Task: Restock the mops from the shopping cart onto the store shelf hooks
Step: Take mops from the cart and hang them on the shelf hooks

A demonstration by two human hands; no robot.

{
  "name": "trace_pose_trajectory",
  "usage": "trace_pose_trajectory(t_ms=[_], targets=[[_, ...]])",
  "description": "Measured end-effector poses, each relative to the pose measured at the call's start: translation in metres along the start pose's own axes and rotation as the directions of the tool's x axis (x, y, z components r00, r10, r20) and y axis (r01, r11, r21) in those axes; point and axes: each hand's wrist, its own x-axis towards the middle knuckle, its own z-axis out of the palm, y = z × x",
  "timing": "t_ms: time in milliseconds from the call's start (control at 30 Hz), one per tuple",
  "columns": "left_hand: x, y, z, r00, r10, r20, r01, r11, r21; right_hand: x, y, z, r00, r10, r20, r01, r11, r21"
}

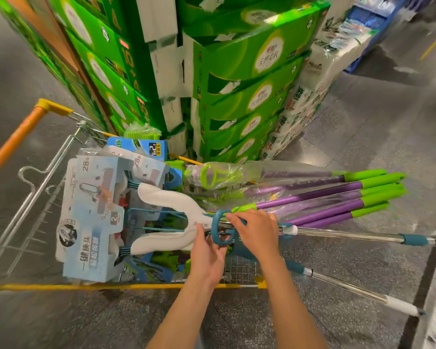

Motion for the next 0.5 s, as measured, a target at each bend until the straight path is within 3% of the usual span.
trace_pose_trajectory(t_ms=[500], targets=[[-0.115,0.007,0.023,0.964,0.167,0.207,-0.182,0.982,0.058,-0.083,-0.023,-0.098,0.930,-0.104,-0.353,0.088,0.994,-0.061]])
